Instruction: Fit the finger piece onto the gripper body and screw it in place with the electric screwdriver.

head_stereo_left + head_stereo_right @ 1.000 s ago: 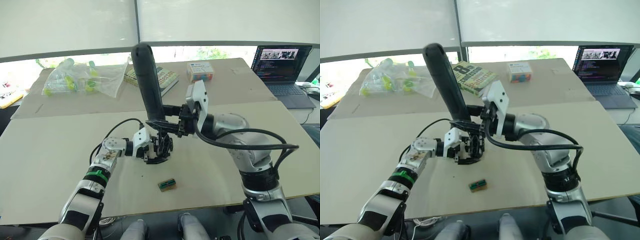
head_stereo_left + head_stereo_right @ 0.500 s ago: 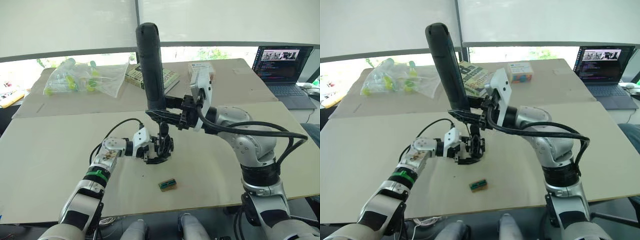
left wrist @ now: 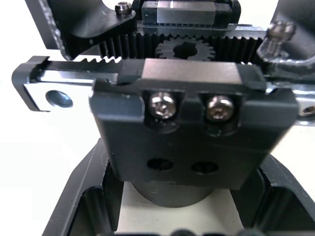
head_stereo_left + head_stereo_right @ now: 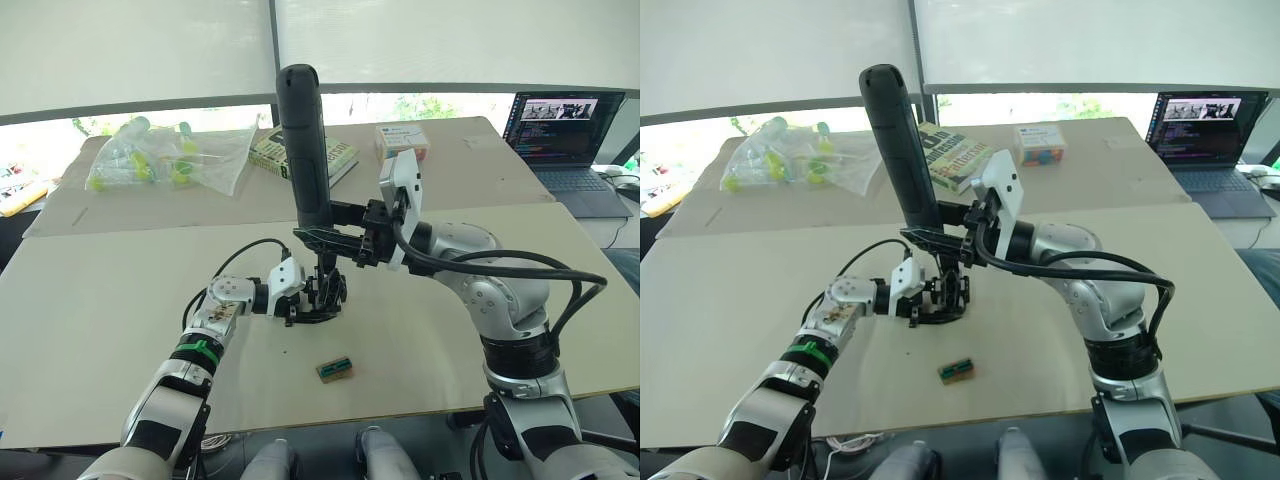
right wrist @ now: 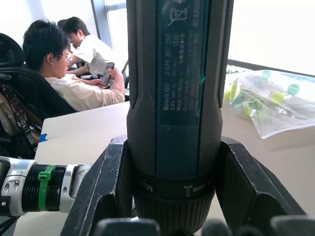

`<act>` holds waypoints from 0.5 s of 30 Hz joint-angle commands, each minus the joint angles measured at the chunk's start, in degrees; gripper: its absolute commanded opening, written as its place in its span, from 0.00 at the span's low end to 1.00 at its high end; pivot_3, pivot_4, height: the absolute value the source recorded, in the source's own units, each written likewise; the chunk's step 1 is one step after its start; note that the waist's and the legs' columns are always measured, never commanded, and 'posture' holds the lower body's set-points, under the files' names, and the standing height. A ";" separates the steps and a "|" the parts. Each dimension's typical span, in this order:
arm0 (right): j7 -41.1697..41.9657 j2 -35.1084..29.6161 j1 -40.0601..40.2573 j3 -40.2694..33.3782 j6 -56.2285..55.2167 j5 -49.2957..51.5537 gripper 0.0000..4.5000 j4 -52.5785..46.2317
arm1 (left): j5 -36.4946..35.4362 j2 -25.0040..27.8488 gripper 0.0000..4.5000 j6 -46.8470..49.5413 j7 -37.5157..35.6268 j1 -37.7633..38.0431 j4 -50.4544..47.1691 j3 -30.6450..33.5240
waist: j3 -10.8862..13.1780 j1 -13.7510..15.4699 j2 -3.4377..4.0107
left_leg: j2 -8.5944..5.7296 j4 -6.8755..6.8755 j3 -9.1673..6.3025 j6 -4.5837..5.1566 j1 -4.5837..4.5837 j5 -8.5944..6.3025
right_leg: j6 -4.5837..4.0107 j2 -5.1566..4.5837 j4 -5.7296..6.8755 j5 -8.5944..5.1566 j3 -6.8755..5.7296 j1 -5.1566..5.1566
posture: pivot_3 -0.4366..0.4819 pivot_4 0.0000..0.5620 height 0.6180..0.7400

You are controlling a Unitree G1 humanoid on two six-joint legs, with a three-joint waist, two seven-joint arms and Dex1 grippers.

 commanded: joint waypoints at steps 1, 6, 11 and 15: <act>0.03 0.72 -0.83 -1.19 -2.35 1.02 0.42 -3.03 | 0.10 0.48 0.52 -0.77 -0.20 -1.29 -0.06 0.61 | 0.00 0.00 0.00 | 0.00 0.00 0.00 0.00 0.00 0.00 | 0.00 0.00 0.00 0.00 0.00 0.00 | 0.48 0.27 1.00; 0.07 1.07 -0.83 -0.90 -2.78 0.53 0.42 -2.55 | 0.06 0.58 0.52 -0.60 -0.18 -1.30 -0.26 0.68 | 0.00 0.00 0.00 | 0.00 0.00 0.00 0.00 0.00 0.00 | 0.00 0.00 0.00 0.00 0.00 0.00 | 0.48 0.27 1.00; 0.17 1.34 -0.84 -0.75 -2.97 0.05 0.42 -2.14 | -0.07 0.68 0.52 -0.43 -0.23 -1.22 -0.73 0.73 | 0.00 -0.02 0.00 | 0.00 0.00 0.00 0.00 0.00 0.00 | 0.00 0.01 0.00 0.00 0.00 0.00 | 0.48 0.27 1.00; 0.48 1.35 -0.76 -0.46 -3.54 -0.47 0.42 -1.86 | -0.13 0.74 0.52 -0.44 -0.28 -1.21 -0.84 0.76 | 0.00 -0.03 0.00 | 0.00 0.00 0.00 0.00 0.00 0.00 | 0.00 0.01 0.00 0.00 0.00 0.00 | 0.48 0.27 1.00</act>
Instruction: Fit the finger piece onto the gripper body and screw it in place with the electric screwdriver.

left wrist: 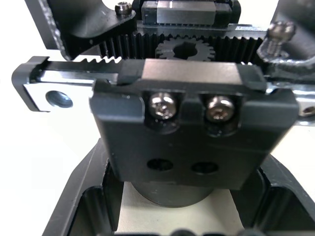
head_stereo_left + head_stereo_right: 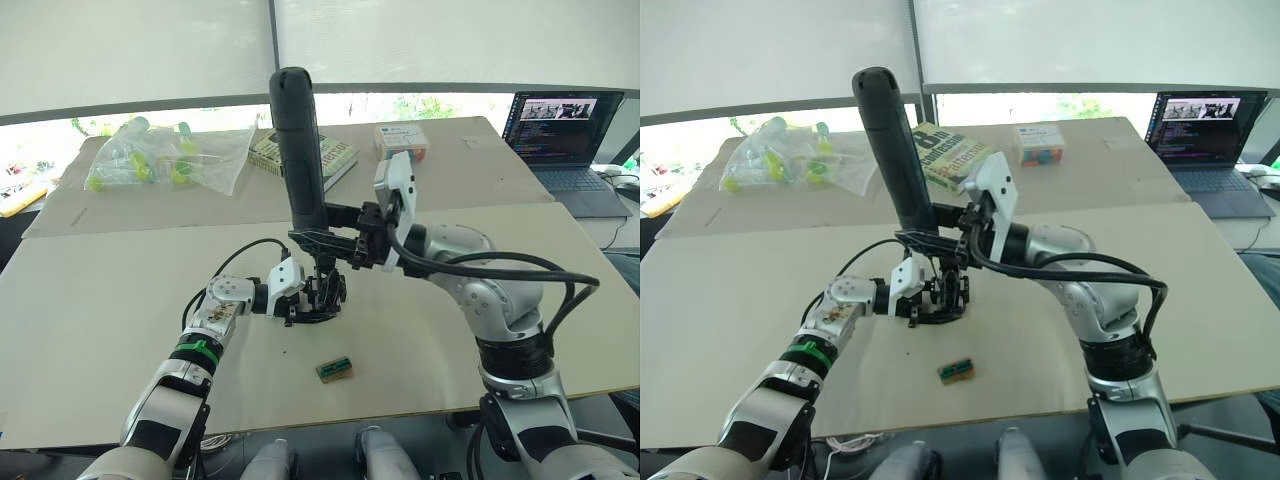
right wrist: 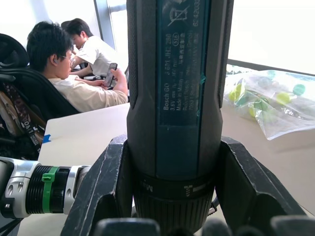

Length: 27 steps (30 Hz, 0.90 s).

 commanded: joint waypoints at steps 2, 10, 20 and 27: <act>0.69 0.15 -0.82 -0.91 -3.92 -0.40 0.42 -1.57 | -0.17 0.65 0.52 -0.39 -0.24 -1.19 -0.95 0.78 | 0.00 -0.01 0.00 | 0.00 0.00 0.00 0.00 0.00 0.00 | 0.00 0.00 -0.01 0.00 0.00 0.00 | 0.48 0.27 1.00; 0.68 0.20 -0.85 -0.98 -4.07 -0.81 0.42 -0.87 | -0.24 0.68 0.52 -0.40 -0.33 -1.23 -1.13 0.81 | 0.00 -0.04 0.00 | 0.00 0.00 0.00 0.00 0.00 0.00 | 0.00 0.00 0.00 0.00 0.00 0.00 | 0.48 0.27 1.00; 1.25 -0.22 -0.51 -0.89 -3.66 -0.81 0.42 -1.17 | -0.16 0.67 0.52 -0.53 -0.16 -1.33 -1.14 0.80 | 0.00 -0.06 0.00 | 0.00 0.00 0.00 0.00 0.00 0.00 | 0.00 0.00 0.00 0.00 0.00 0.00 | 0.48 0.27 1.00; 1.31 -0.11 -0.36 -0.73 -3.91 -1.11 0.42 -1.18 | -0.19 0.74 0.52 -0.62 -0.22 -1.38 -1.03 0.86 | 0.00 -0.05 0.00 | 0.00 0.00 0.00 0.00 0.00 0.00 | 0.00 0.00 0.00 0.00 0.00 0.00 | 0.48 0.27 1.00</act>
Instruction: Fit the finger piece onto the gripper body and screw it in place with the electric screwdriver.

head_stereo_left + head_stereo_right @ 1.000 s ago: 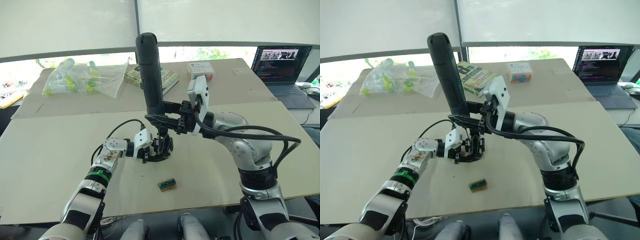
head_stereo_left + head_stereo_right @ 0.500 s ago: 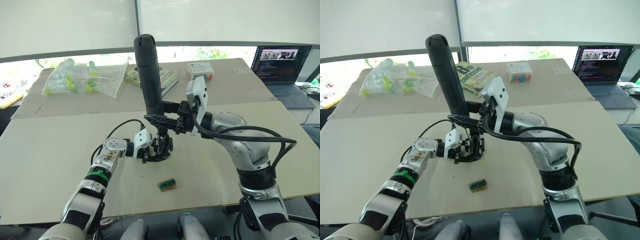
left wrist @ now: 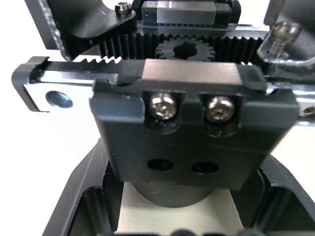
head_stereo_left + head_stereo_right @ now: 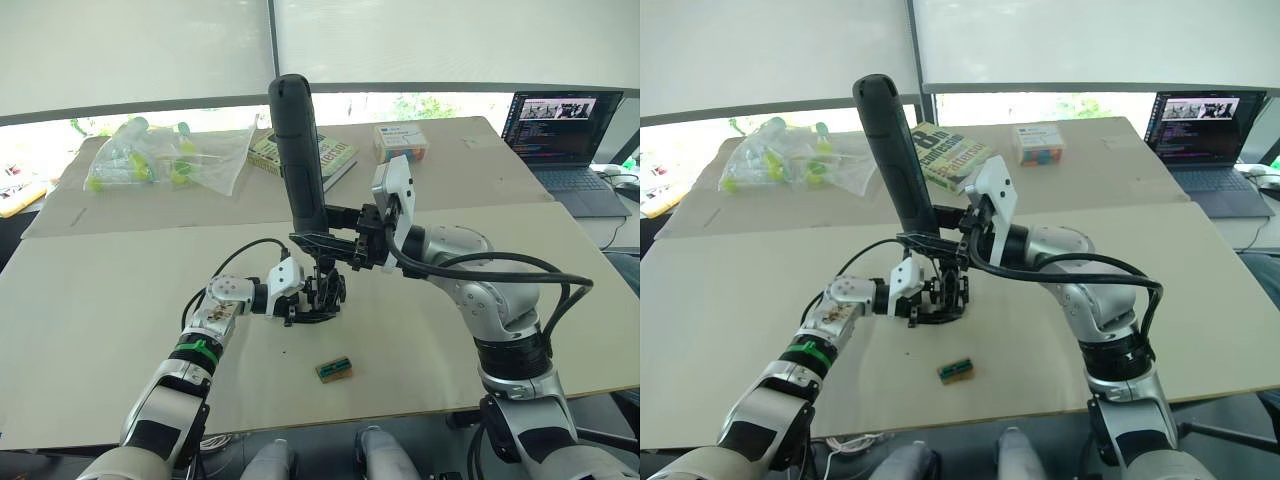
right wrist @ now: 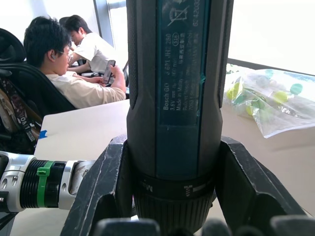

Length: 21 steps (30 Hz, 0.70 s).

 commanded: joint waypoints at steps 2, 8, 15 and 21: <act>0.03 0.02 -1.11 -1.24 -2.19 0.41 0.42 -2.23 | -0.18 0.69 0.52 -0.63 -0.18 -1.34 -1.06 0.86 | 0.00 0.00 0.00 | 0.00 0.00 0.00 0.00 0.00 0.00 | 0.00 0.00 -0.01 0.00 0.00 0.00 | 0.48 0.27 1.00; -0.02 -0.21 -1.95 -1.52 -1.51 0.82 0.42 -2.52 | -0.22 0.69 0.52 -0.72 -0.24 -1.36 -1.08 0.88 | 0.00 -0.01 0.00 | 0.00 0.00 0.00 0.00 0.00 0.00 | 0.00 0.00 0.00 0.00 0.00 0.00 | 0.48 0.27 1.00; -0.59 -0.02 -1.41 -1.60 -0.17 1.90 0.42 -3.50 | -0.12 0.71 0.52 -0.86 -0.20 -1.45 -0.99 0.83 | 0.00 -0.02 0.00 | 0.00 0.00 0.00 0.00 0.00 0.00 | 0.00 0.00 0.00 0.00 0.00 0.00 | 0.48 0.27 1.00; -0.86 0.12 -1.16 -1.44 -0.22 1.73 0.42 -3.45 | -0.12 0.74 0.52 -0.90 -0.22 -1.47 -0.98 0.84 | 0.00 -0.02 0.00 | 0.00 0.00 0.00 0.00 0.00 0.00 | 0.00 0.00 0.00 0.00 0.00 0.00 | 0.48 0.27 1.00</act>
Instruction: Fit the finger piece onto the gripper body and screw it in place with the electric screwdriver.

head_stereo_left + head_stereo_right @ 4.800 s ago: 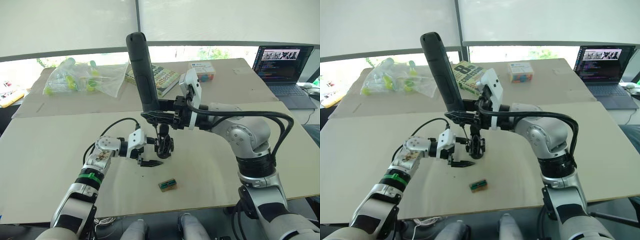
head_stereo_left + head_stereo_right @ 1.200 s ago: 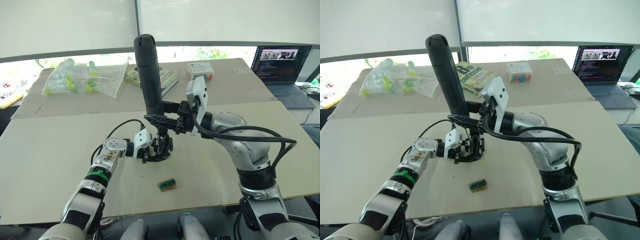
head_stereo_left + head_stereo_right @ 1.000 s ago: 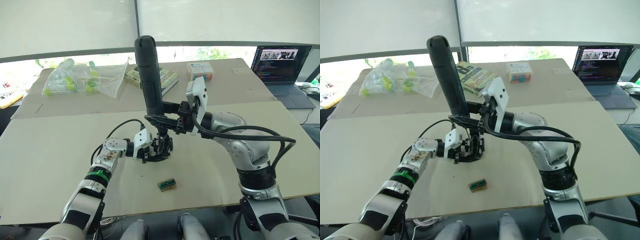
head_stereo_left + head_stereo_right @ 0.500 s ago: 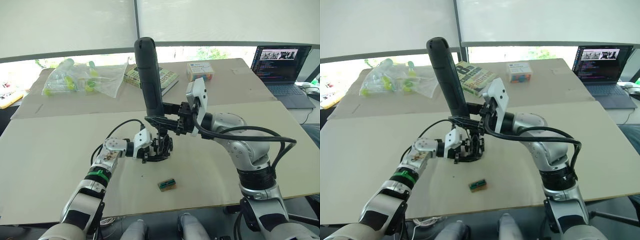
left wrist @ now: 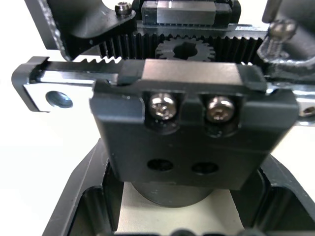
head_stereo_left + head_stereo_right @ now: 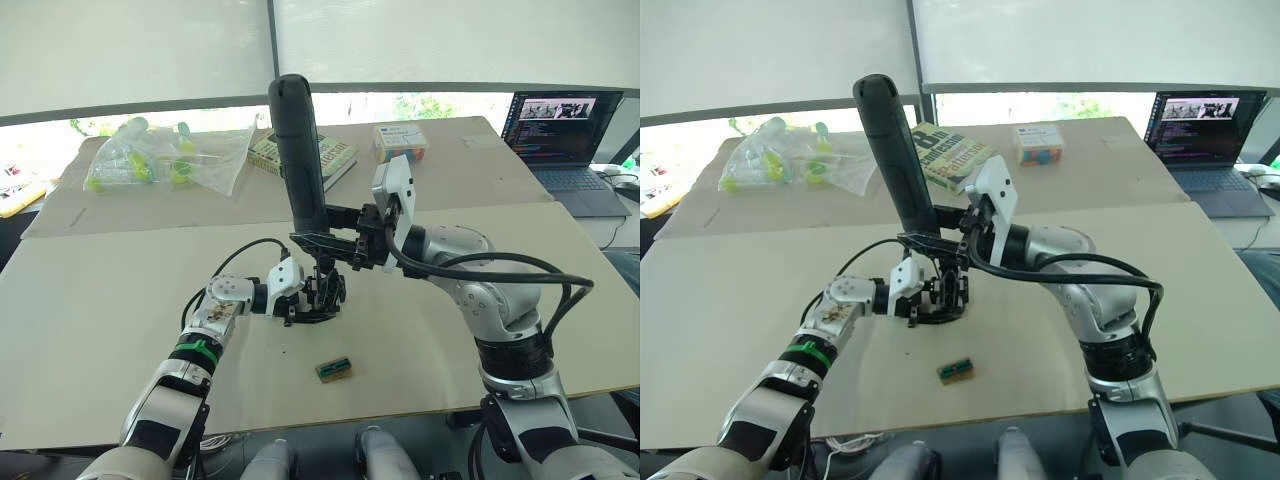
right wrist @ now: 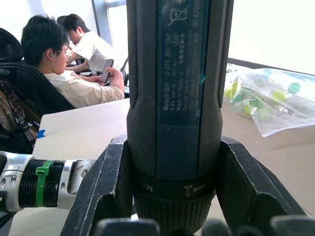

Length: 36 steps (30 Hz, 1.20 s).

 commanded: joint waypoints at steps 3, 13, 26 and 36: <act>-0.20 0.26 -1.04 -1.36 -1.02 1.40 0.42 -2.64 | -0.12 0.68 0.52 -0.88 -0.19 -1.50 -0.97 0.84 | 0.00 -0.01 0.00 | 0.00 0.00 0.00 0.00 0.00 0.00 | 0.00 0.00 0.00 0.00 0.00 0.00 | 0.48 0.27 1.00; -0.42 0.35 -0.23 -0.82 -0.73 1.46 0.42 -2.92 | -0.08 0.67 0.52 -0.94 0.03 -1.60 -0.90 0.89 | 0.00 -0.01 0.00 | 0.00 0.00 0.00 0.00 0.00 0.00 | 0.00 0.00 0.00 0.00 0.00 0.00 | 0.48 0.27 1.00; -0.73 0.40 0.90 -0.31 -0.92 1.04 0.42 -3.93 | 0.04 0.54 0.52 -1.20 0.13 -1.71 -0.76 0.80 | 0.00 -0.03 0.00 | 0.00 0.00 0.00 0.00 0.00 0.00 | 0.00 0.00 0.00 0.00 0.00 0.00 | 0.48 0.27 1.00; -0.54 0.70 -0.32 -0.72 -1.59 0.95 0.42 -3.19 | -0.04 0.35 0.52 -1.03 0.40 -1.49 -1.00 0.82 | 0.00 -0.03 0.00 | 0.00 0.00 0.00 0.00 0.00 0.00 | 0.00 0.00 0.00 0.00 0.00 0.00 | 0.48 0.27 1.00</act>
